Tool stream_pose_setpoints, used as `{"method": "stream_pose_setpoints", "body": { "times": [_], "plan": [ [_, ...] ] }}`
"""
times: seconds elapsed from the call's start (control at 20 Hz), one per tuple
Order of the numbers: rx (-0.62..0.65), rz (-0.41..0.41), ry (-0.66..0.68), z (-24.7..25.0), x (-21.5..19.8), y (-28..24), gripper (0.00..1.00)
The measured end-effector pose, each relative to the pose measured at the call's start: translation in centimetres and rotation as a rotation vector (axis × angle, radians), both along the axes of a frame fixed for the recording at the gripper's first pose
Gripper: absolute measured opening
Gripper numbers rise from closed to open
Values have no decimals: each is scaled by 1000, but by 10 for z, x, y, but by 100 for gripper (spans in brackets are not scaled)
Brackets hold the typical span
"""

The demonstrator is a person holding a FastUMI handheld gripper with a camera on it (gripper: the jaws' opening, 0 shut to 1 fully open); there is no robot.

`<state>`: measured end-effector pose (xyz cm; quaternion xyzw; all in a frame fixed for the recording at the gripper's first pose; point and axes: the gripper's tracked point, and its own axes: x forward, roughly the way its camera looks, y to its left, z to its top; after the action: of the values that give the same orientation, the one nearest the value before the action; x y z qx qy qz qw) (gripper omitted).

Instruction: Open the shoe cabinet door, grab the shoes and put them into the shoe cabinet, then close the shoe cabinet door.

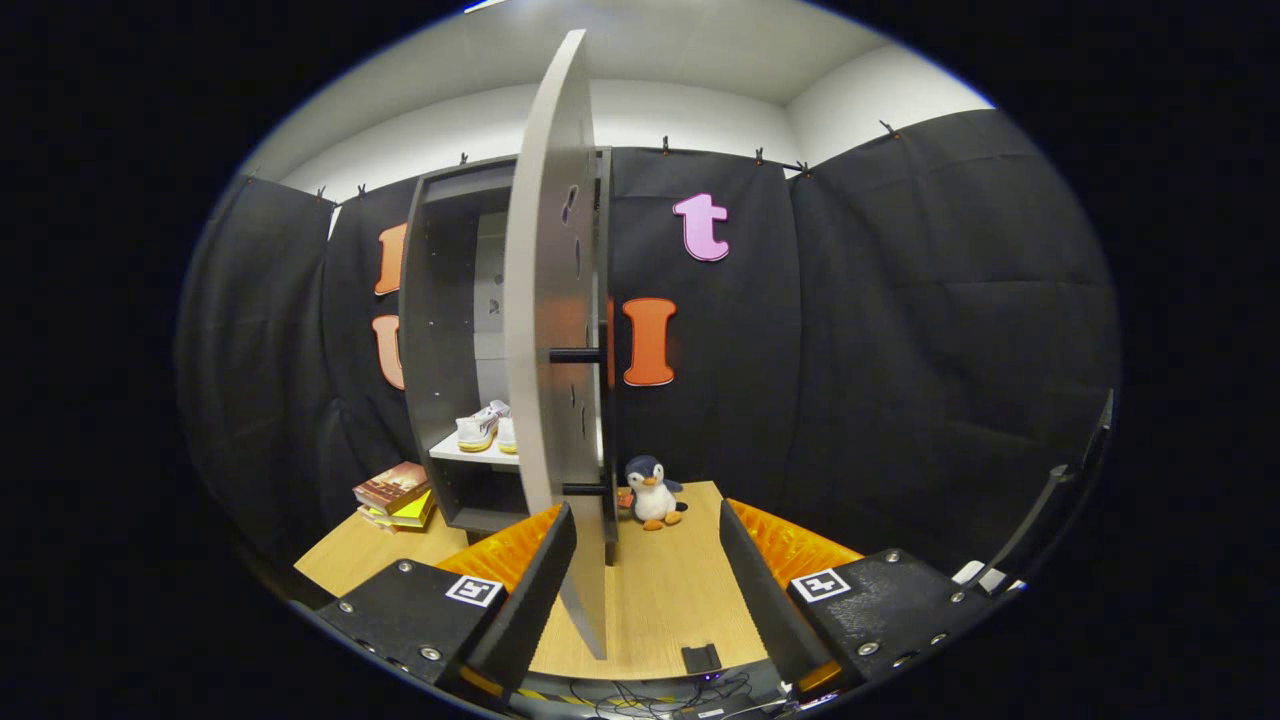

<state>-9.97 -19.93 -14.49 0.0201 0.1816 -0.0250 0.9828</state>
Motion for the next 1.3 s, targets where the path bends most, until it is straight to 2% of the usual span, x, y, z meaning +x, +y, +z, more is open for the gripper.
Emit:
{"method": "stream_pose_setpoints", "body": {
  "times": [0.15, 0.3, 0.6, 0.8, 0.9, 1.0, 1.05, 1.3],
  "plan": [
    [45, 48, -4, -4, 20, 4, 90],
    [21, 99, -19, -6, 36, -1, 89],
    [66, 185, -32, 3, 33, -3, 88],
    [62, 151, -67, 13, 39, -24, 87],
    [133, 178, -110, 21, 50, -15, 87],
    [115, 205, -111, 18, 53, -9, 87],
    [106, 214, -112, 15, 52, -8, 86],
    [130, 265, -108, 20, 55, 10, 70]
  ]
}}
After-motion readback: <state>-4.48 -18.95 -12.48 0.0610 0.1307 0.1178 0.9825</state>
